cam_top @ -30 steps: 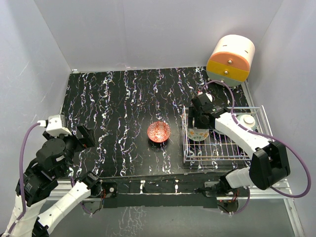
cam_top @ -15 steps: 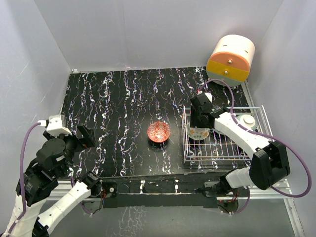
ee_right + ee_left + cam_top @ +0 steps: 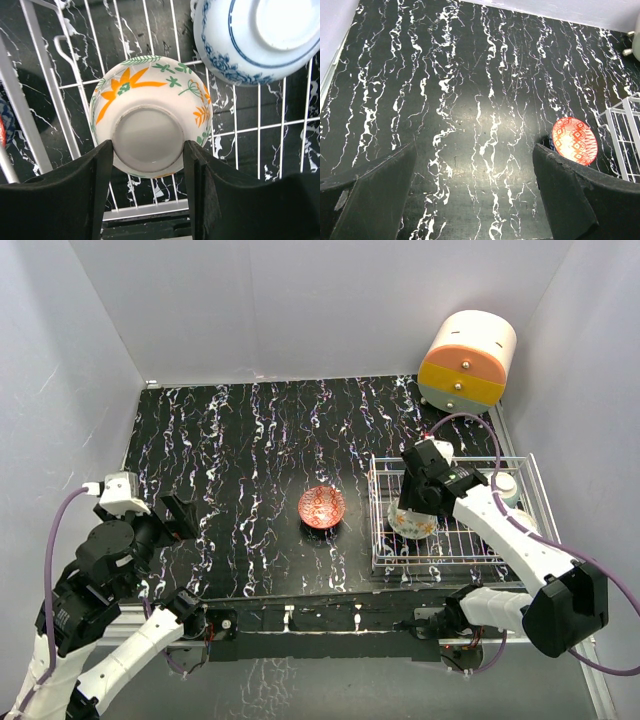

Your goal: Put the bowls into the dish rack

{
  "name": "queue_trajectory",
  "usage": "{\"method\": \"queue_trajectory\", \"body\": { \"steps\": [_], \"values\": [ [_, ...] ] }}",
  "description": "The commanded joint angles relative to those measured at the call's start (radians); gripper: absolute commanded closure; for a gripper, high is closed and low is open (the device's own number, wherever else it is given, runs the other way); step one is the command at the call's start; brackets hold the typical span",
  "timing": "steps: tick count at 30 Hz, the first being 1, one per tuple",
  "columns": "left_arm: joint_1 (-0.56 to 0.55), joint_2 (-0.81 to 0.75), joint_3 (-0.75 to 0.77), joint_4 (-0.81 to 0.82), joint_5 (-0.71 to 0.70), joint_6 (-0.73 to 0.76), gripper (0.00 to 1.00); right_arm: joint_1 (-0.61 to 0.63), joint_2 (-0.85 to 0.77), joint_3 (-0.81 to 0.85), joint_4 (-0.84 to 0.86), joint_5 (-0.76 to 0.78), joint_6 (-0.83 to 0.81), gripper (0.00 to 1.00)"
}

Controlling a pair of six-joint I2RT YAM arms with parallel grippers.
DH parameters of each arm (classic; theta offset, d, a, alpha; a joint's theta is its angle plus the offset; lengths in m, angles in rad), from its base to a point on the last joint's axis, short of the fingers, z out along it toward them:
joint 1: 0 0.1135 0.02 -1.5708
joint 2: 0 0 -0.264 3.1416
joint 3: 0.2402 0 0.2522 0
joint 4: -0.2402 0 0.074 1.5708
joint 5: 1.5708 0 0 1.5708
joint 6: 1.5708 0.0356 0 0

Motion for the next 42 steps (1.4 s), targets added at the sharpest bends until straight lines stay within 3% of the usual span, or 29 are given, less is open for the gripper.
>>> {"method": "queue_trajectory", "body": {
  "steps": [1, 21, 29, 37, 42],
  "values": [
    [-0.006, 0.003, -0.008, 0.051, 0.076, 0.014, 0.03, -0.018, -0.009, -0.016, -0.063, 0.037, 0.099, 0.61],
    [-0.006, -0.025, -0.083, 0.148, 0.207, 0.035, 0.03, -0.272, -0.07, -0.059, -0.147, 0.147, 0.174, 0.6],
    [-0.006, -0.027, -0.096, 0.172, 0.237, 0.046, 0.03, -0.299, -0.053, -0.043, -0.203, 0.187, 0.208, 0.6],
    [-0.006, -0.046, -0.106, 0.17, 0.264, 0.036, 0.03, -0.344, -0.021, -0.043, -0.204, 0.219, 0.217, 0.56],
    [-0.006, -0.058, -0.102, 0.165, 0.27, 0.034, 0.03, -0.358, -0.006, -0.04, -0.204, 0.223, 0.208, 0.43]
  ]
}}
